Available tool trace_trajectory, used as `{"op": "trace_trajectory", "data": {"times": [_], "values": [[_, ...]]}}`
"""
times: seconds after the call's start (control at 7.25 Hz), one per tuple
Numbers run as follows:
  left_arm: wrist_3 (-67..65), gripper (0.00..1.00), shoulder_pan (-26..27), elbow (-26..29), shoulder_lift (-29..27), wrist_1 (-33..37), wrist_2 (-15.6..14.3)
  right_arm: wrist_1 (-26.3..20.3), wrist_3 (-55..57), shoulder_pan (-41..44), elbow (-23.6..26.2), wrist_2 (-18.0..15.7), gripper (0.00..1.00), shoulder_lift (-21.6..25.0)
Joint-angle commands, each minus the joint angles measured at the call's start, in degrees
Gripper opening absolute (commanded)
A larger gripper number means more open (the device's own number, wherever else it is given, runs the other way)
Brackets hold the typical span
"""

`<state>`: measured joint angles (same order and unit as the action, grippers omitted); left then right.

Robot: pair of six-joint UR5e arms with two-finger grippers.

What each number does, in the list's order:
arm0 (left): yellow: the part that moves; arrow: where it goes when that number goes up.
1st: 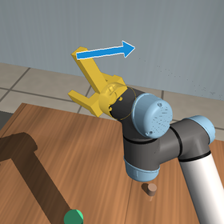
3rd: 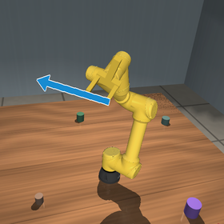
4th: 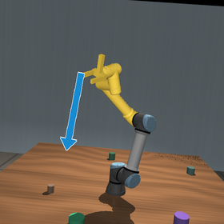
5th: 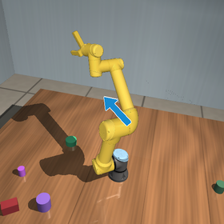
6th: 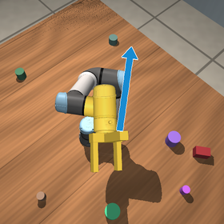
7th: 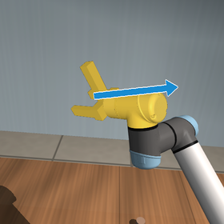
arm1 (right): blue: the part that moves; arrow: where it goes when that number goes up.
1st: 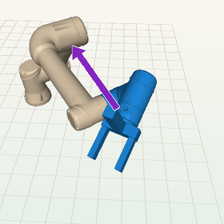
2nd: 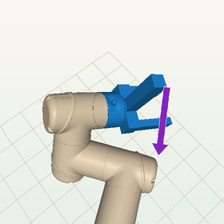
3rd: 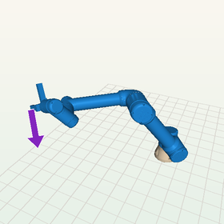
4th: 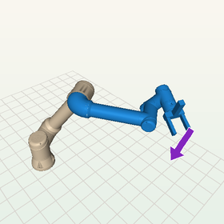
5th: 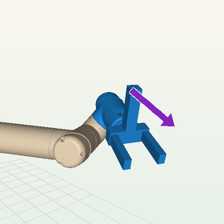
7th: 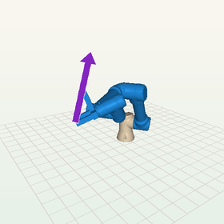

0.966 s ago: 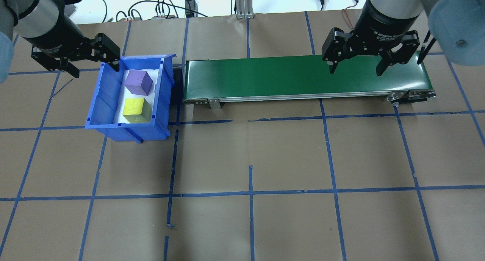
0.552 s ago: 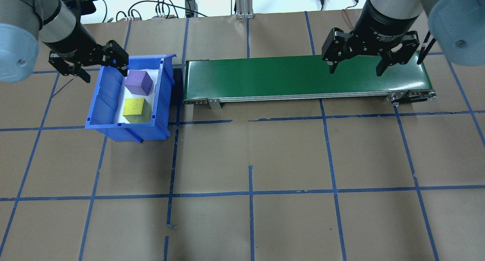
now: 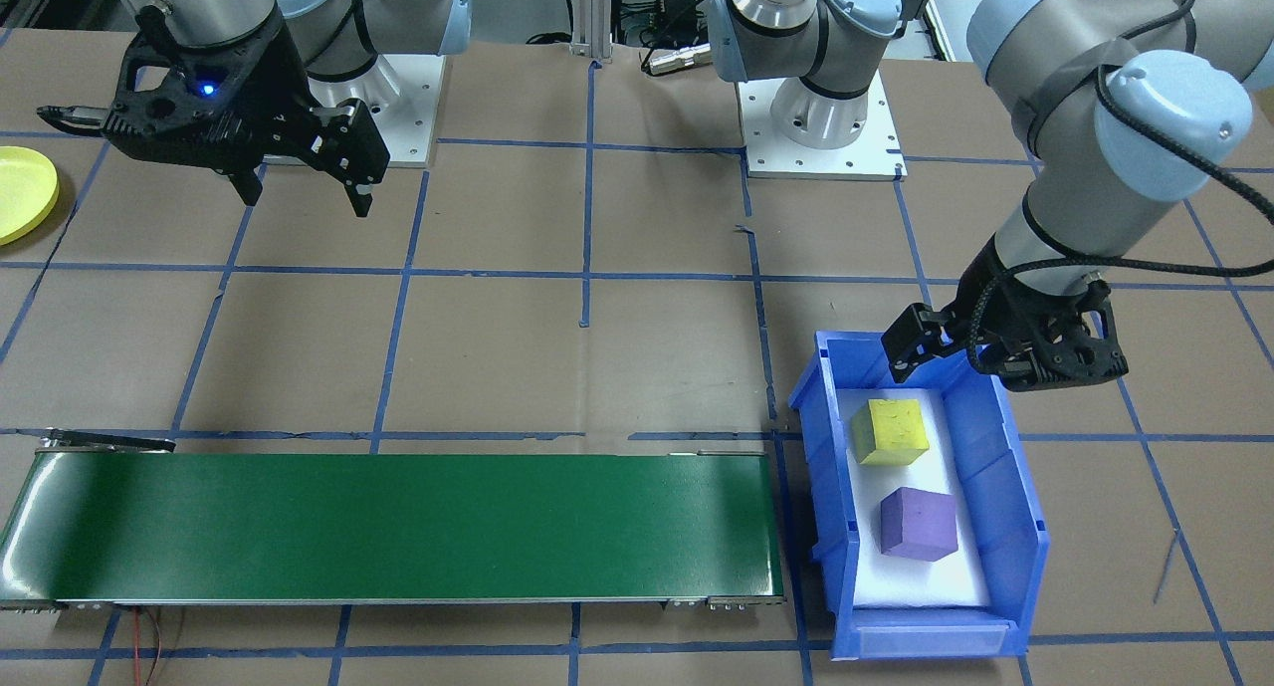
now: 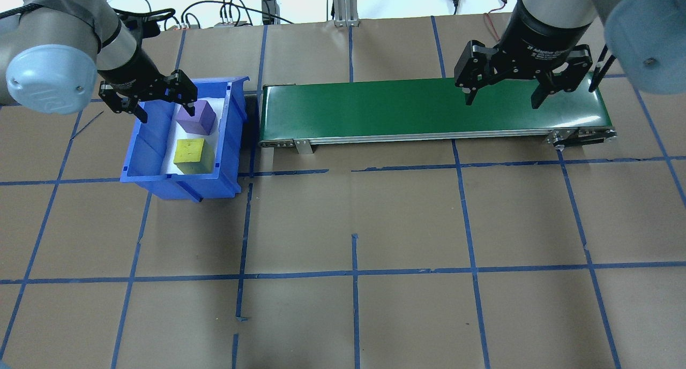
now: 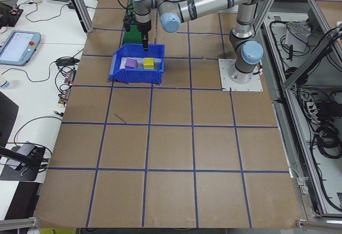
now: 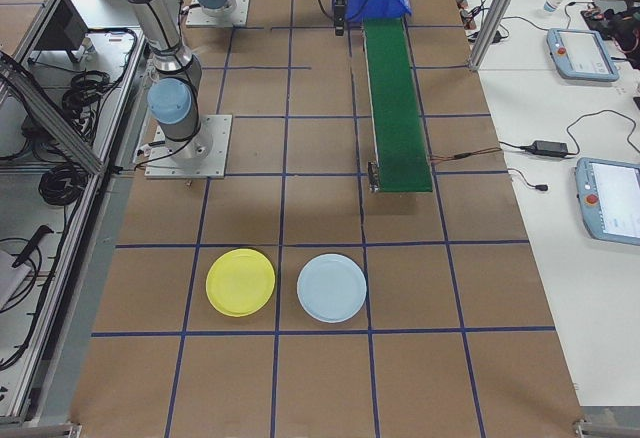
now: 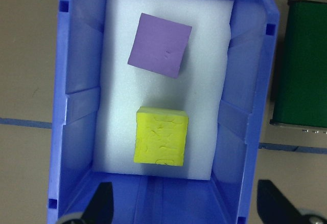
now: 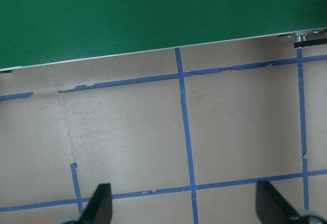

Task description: Move block left to right into plate

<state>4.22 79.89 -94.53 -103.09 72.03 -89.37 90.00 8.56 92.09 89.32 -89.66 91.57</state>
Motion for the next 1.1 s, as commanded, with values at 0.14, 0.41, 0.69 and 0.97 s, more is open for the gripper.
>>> {"op": "trace_trajectory", "data": {"times": [0.14,0.41,0.69,0.97], "values": [[2.5,1.00,-0.2,-1.4,-3.7,-3.9,-0.3,-0.4,-0.1,-0.1,0.0,0.0,1.00,0.0],[3.9,1.00,-0.2,-5.1,-4.1,-5.4,-0.4,-0.4,0.0,-0.1,0.0,0.0,1.00,0.0],[6.1,1.00,-0.2,-5.9,-6.1,-8.2,-0.4,-0.4,0.0,-0.1,0.0,0.0,1.00,0.0],[7.9,1.00,-0.4,-5.9,-7.2,-9.6,-0.6,-0.4,-0.2,-0.1,0.0,0.0,1.00,0.0]]}}
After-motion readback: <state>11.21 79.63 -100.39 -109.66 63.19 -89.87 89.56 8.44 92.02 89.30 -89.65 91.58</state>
